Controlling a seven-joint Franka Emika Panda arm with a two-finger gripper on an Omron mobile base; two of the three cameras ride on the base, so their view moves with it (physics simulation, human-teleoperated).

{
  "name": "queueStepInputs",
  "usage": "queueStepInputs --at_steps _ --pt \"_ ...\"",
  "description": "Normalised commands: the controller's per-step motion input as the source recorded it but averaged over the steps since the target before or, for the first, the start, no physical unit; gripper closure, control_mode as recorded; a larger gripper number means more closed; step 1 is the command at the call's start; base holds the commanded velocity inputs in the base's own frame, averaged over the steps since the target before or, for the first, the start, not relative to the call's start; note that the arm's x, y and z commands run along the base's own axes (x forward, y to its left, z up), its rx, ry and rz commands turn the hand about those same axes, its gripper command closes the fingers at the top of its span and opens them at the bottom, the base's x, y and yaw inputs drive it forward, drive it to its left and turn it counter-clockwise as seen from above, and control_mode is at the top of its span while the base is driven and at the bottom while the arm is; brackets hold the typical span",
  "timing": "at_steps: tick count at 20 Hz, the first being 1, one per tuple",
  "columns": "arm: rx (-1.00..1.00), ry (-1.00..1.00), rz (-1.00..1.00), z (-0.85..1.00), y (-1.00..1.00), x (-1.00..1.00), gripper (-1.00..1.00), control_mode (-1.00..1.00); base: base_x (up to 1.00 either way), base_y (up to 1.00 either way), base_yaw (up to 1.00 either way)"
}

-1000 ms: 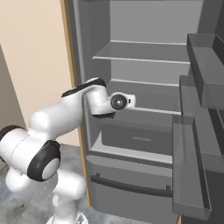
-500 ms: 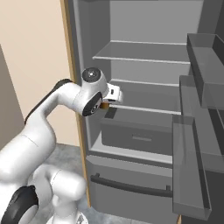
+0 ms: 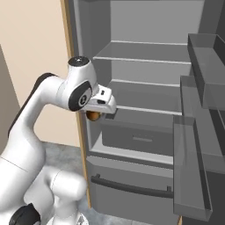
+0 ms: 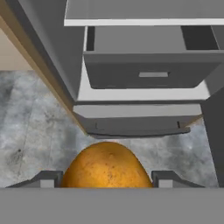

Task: Open the fridge, remove the mango, broccoli, and chicken drumstick, and place them on any counter.

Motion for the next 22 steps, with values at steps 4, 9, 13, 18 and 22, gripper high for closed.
queueStepInputs --at_steps 4,9,13,18,22 --pt "-0.01 0.09 -0.04 -0.32 0.08 -0.55 1.0 -1.0 0.0 0.0 0.0" --pt "-0.01 0.01 -0.02 -0.12 0.03 -0.21 1.0 1.0 -0.53 0.12 -0.13" --pt "0.0 0.0 0.0 0.0 0.0 0.0 1.0 1.0 -0.98 0.29 -0.65" --pt "0.0 0.0 0.0 0.0 0.0 0.0 1.0 1.0 -0.74 0.2 -0.88" --pt "0.0 0.0 0.0 0.0 0.0 0.0 1.0 1.0 -0.74 0.2 -0.88"
